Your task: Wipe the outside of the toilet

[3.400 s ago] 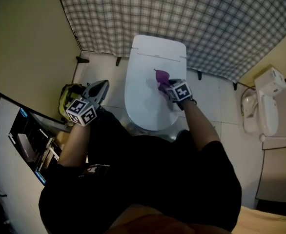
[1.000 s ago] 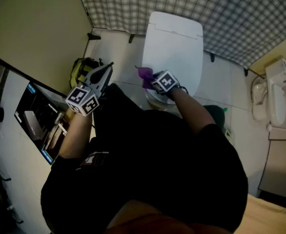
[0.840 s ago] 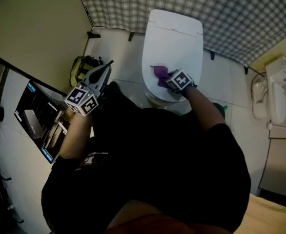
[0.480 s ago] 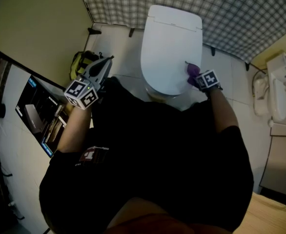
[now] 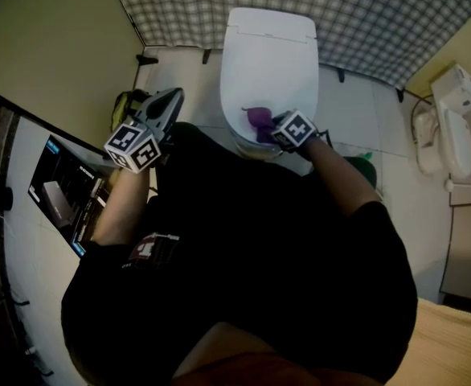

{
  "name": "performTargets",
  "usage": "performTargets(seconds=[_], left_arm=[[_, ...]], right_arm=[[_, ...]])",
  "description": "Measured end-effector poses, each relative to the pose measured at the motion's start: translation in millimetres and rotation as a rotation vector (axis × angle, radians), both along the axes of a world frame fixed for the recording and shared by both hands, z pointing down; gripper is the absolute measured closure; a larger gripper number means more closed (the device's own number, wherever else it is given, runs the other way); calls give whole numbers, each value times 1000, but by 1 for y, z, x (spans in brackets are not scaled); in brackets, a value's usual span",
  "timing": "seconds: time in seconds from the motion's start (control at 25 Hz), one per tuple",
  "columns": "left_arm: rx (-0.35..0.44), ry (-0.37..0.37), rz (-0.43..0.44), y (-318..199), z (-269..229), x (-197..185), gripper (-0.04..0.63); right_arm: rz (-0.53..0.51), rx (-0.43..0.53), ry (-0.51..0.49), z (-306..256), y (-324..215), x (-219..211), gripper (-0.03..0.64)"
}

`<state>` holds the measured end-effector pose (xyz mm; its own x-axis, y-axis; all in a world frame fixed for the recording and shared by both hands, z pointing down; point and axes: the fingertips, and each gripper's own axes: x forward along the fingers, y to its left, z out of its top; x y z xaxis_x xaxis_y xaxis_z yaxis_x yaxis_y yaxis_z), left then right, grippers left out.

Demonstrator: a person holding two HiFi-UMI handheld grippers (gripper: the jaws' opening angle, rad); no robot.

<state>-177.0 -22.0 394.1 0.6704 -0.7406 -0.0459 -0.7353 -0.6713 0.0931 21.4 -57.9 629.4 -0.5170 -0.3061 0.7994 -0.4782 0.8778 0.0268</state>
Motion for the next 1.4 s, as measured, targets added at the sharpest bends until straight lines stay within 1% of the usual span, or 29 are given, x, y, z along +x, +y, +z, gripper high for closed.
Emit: performTargets(seconds=[0.08,0.16,0.24,0.36,0.48,0.56,0.72,0.76,0.8,0.84,0.88,0.92,1.04,1.08,1.16,1.28,1.4], left_arm=[[5,-11,19,2,-3,9,603],[11,-21,33,5,-5,16,603],[14,-30,41,7,-4,19,603],[12,-38,42,9,-2,18,603],[4,-35,38,9,2,16,603],[0,-29,35,8,5,14,603],[-8,-17,38,5,8,14,603],[-10,-15,40,5,9,14,603],[-13,-14,40,4,10,15,603],[-18,-12,38,2,12,16,603],[-23,-11,39,1,13,18,603],[-27,-12,41,0,15,21,603],[-38,-17,42,-8,18,25,603],[-43,-16,38,-11,19,24,603],[-56,-10,26,-20,23,21,603],[-65,-2,9,-35,27,12,603],[-86,11,-40,-52,34,-11,603]], right_arm=[[-118,-3,-8,4,23,-52,503],[-196,-13,27,19,40,-80,503],[-244,-18,85,36,51,-86,503],[-229,-15,130,45,48,-68,503],[-205,-10,163,46,44,-29,503],[-173,-15,186,44,41,7,503],[-40,-40,252,41,25,97,503],[-14,-57,286,44,24,120,503],[8,-79,349,51,25,146,503],[36,-97,432,57,26,175,503],[80,-100,491,59,22,200,503],[129,-88,478,55,12,213,502],[228,-17,251,21,-31,201,502],[243,6,200,9,-47,195,502],[257,51,133,-15,-80,180,502],[255,101,59,-48,-137,147,502],[225,127,-3,-80,-194,98,502]])
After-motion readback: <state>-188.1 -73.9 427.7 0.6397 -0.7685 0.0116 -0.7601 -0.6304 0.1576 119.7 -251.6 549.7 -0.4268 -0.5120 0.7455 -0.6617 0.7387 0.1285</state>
